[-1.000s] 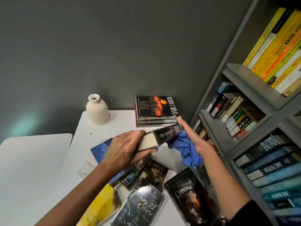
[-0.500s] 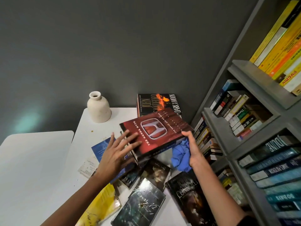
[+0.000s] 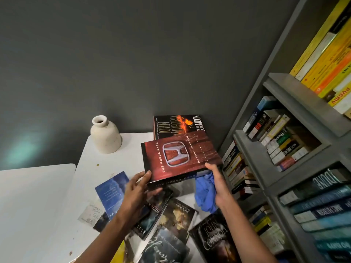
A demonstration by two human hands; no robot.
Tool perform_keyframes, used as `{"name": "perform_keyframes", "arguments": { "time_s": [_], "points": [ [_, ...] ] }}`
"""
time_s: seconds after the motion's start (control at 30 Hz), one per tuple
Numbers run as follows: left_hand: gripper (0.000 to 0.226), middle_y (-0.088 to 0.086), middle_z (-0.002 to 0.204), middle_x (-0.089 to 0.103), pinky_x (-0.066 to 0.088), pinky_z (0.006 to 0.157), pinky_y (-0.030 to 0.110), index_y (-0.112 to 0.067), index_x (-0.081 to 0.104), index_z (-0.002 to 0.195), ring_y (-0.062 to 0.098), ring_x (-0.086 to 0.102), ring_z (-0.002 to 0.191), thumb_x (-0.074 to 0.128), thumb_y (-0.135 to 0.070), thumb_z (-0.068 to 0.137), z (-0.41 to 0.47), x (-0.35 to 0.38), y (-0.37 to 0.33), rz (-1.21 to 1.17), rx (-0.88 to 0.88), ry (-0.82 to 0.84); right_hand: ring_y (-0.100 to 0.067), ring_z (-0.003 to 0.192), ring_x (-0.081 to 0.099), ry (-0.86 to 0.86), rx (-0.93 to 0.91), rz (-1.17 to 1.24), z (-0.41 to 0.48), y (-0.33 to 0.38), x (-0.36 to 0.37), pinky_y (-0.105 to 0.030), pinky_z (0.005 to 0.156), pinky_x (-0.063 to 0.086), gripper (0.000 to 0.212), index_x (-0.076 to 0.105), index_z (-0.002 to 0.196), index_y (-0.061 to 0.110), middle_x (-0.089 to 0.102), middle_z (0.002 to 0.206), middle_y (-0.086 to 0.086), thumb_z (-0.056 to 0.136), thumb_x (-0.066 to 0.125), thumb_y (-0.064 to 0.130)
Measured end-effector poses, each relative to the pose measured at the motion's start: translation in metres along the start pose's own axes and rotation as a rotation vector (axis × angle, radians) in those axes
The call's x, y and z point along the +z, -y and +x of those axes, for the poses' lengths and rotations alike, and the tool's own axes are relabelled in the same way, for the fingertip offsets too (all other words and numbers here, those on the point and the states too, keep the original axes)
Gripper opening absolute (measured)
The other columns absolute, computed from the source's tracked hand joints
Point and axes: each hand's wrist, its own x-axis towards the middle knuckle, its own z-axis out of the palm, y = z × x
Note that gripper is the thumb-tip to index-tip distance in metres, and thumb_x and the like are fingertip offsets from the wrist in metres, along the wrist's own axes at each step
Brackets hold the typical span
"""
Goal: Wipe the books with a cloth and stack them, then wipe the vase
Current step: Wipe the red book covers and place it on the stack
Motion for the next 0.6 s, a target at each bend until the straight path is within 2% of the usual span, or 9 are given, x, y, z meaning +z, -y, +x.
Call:
{"name": "perform_keyframes", "arguments": {
  "time_s": [0.07, 0.13, 0.17, 0.27, 0.3, 0.37, 0.47, 0.53, 0.6],
  "points": [
    [0.055, 0.029, 0.115, 0.064, 0.061, 0.072, 0.045, 0.008, 0.05, 0.125, 0.032, 0.073, 0.085, 0.066, -0.023, 0.082, 0.014, 0.001, -0.005, 0.029, 0.071, -0.008, -0.032, 0.101, 0.066, -0.025, 0.003, -0.099, 0.007, 0.006, -0.004, -0.048, 0.098, 0.048, 0.057, 0.07, 0.102, 0.009, 0.071, 0.106, -0.014, 0.061, 0.082, 0.048],
    [0.052, 0.026, 0.108, 0.067, 0.062, 0.067, 0.039, 0.008, 0.052, 0.122, 0.031, 0.072, 0.082, 0.066, -0.023, 0.083, 0.027, 0.005, -0.014, 0.088, 0.149, -0.01, -0.028, 0.099, 0.068, -0.058, -0.087, -0.204, 0.015, 0.016, -0.008, -0.046, 0.096, 0.05, 0.078, 0.068, 0.106, 0.008, 0.072, 0.103, -0.011, 0.047, 0.088, 0.056],
    [0.048, 0.024, 0.103, 0.069, 0.061, 0.065, 0.036, 0.007, 0.053, 0.121, 0.031, 0.072, 0.08, 0.065, -0.022, 0.085, 0.035, 0.009, -0.019, 0.115, 0.182, -0.002, -0.026, 0.097, 0.069, -0.079, -0.131, -0.25, 0.021, 0.021, -0.01, -0.043, 0.094, 0.052, 0.079, 0.067, 0.106, 0.008, 0.073, 0.102, -0.01, 0.047, 0.089, 0.055],
    [0.03, 0.017, 0.09, 0.073, 0.061, 0.067, 0.034, 0.003, 0.055, 0.117, 0.031, 0.072, 0.074, 0.058, -0.015, 0.094, 0.062, 0.023, -0.037, 0.142, 0.223, 0.013, -0.015, 0.092, 0.069, -0.055, -0.233, -0.349, 0.036, 0.041, -0.011, -0.028, 0.085, 0.053, 0.034, 0.069, 0.099, 0.016, 0.073, 0.099, -0.003, 0.072, 0.081, 0.032],
    [0.027, 0.015, 0.089, 0.073, 0.061, 0.068, 0.034, 0.003, 0.056, 0.116, 0.031, 0.072, 0.074, 0.057, -0.014, 0.095, 0.072, 0.027, -0.043, 0.152, 0.228, 0.031, -0.014, 0.094, 0.069, -0.042, -0.279, -0.407, 0.043, 0.048, -0.011, -0.028, 0.087, 0.052, 0.026, 0.069, 0.1, 0.017, 0.074, 0.099, 0.0, 0.078, 0.078, 0.027],
    [0.024, 0.012, 0.088, 0.074, 0.06, 0.068, 0.034, 0.002, 0.056, 0.115, 0.028, 0.072, 0.076, 0.055, -0.014, 0.097, 0.096, 0.035, -0.056, 0.178, 0.22, 0.078, -0.014, 0.095, 0.068, -0.037, -0.355, -0.566, 0.064, 0.062, -0.013, -0.032, 0.091, 0.051, 0.025, 0.069, 0.103, 0.018, 0.074, 0.098, 0.003, 0.081, 0.076, 0.027],
    [0.02, 0.014, 0.095, 0.07, 0.061, 0.068, 0.035, -0.001, 0.057, 0.112, 0.021, 0.072, 0.077, 0.054, -0.015, 0.097, 0.135, 0.047, -0.073, 0.21, 0.17, 0.115, -0.015, 0.092, 0.067, -0.057, -0.361, -0.766, 0.097, 0.082, -0.013, -0.032, 0.089, 0.051, 0.022, 0.067, 0.1, 0.017, 0.073, 0.095, 0.002, 0.081, 0.075, 0.026],
    [0.02, 0.017, 0.099, 0.066, 0.062, 0.07, 0.036, 0.0, 0.057, 0.11, 0.023, 0.07, 0.08, 0.054, -0.015, 0.098, 0.158, 0.053, -0.079, 0.218, 0.112, 0.131, -0.019, 0.089, 0.066, -0.099, -0.35, -0.858, 0.116, 0.092, -0.011, -0.033, 0.085, 0.051, 0.019, 0.065, 0.094, 0.017, 0.072, 0.093, -0.001, 0.08, 0.075, 0.024],
    [0.027, 0.019, 0.103, 0.064, 0.062, 0.071, 0.035, 0.005, 0.054, 0.116, 0.025, 0.067, 0.088, 0.053, -0.015, 0.098, 0.175, 0.057, -0.079, 0.233, 0.064, 0.134, -0.021, 0.088, 0.065, -0.142, -0.339, -0.914, 0.132, 0.096, -0.009, -0.034, 0.083, 0.051, 0.02, 0.063, 0.092, 0.016, 0.071, 0.091, -0.003, 0.078, 0.074, 0.025]
  ]
}}
